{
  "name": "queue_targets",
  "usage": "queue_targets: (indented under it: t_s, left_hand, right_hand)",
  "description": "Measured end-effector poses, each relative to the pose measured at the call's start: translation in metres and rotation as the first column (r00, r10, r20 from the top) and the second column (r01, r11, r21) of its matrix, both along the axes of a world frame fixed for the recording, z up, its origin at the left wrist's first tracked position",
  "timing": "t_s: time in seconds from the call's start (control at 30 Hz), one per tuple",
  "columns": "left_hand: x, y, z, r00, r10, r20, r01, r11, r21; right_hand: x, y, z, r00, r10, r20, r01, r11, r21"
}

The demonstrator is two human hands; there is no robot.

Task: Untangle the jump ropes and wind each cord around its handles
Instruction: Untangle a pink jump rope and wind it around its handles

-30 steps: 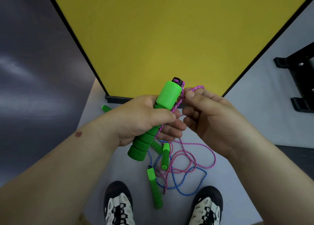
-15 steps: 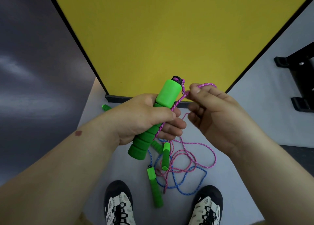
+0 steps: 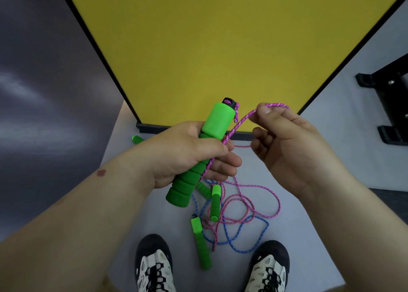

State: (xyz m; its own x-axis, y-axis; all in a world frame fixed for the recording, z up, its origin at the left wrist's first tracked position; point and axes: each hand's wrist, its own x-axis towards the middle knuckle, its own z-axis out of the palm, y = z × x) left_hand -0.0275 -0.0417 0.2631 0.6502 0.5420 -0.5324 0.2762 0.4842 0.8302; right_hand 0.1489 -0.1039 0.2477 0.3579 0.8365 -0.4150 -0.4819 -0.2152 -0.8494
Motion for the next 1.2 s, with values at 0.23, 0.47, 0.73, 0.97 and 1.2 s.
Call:
queue_targets:
  t_s: [0.23, 0.47, 0.73, 0.97, 1.2]
  left_hand:
    - [0.000, 0.000, 0.000, 1.000, 0.001, -0.002, -0.001, 1.000, -0.002]
    - [0.000, 0.000, 0.000, 1.000, 0.002, 0.011, -0.002, 1.000, -0.004]
    - [0.000, -0.001, -0.001, 1.000, 0.003, 0.025, -0.002, 1.000, -0.023]
    - [-0.001, 0.000, -0.002, 0.999, -0.019, 0.037, 0.020, 1.000, -0.018]
    - [-0.001, -0.001, -0.003, 0.999, -0.022, 0.038, 0.023, 1.000, -0.015]
  right_hand:
    - [-0.010, -0.002, -0.002, 0.986, 0.168, 0.023, -0.167, 0.986, -0.023]
    - [-0.002, 0.001, 0.000, 0.999, -0.040, 0.023, 0.040, 0.999, 0.007]
    - [-0.009, -0.002, -0.002, 0.989, 0.149, 0.001, -0.149, 0.989, 0.000]
    - [-0.005, 0.000, -0.001, 0.997, 0.044, 0.061, -0.045, 0.999, 0.012]
    - [-0.002, 0.001, 0.000, 0.999, -0.028, 0.017, 0.027, 1.000, 0.013]
